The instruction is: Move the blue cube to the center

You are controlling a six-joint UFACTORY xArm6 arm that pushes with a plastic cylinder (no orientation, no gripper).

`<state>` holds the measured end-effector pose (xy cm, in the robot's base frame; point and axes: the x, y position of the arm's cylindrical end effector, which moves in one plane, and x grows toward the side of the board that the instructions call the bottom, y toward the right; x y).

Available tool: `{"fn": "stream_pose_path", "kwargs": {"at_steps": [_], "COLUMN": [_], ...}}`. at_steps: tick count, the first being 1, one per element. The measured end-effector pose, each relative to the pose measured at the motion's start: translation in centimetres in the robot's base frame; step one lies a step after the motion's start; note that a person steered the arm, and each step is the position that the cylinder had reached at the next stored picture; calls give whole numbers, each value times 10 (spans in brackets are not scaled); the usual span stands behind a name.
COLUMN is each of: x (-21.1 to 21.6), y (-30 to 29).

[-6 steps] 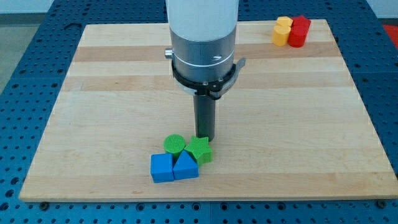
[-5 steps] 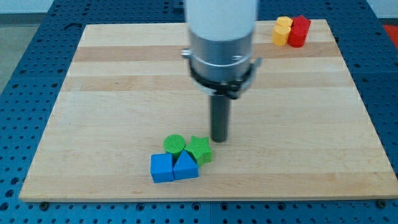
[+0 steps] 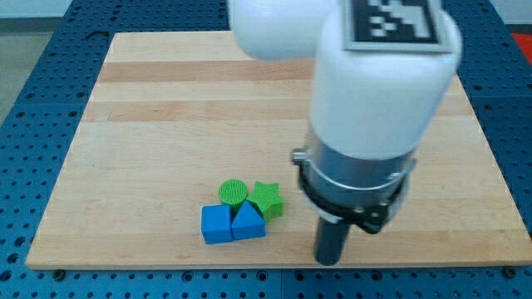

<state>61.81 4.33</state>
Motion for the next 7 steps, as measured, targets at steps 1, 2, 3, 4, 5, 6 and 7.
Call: {"fn": "stream_pose_path", "kwargs": {"at_steps": [1,2,3,4,5,6,7], "x": [1,-2,-36,-54,-48,-61,-109], "y": [-74,-136,-132,-119,-124,-124,-122]}}
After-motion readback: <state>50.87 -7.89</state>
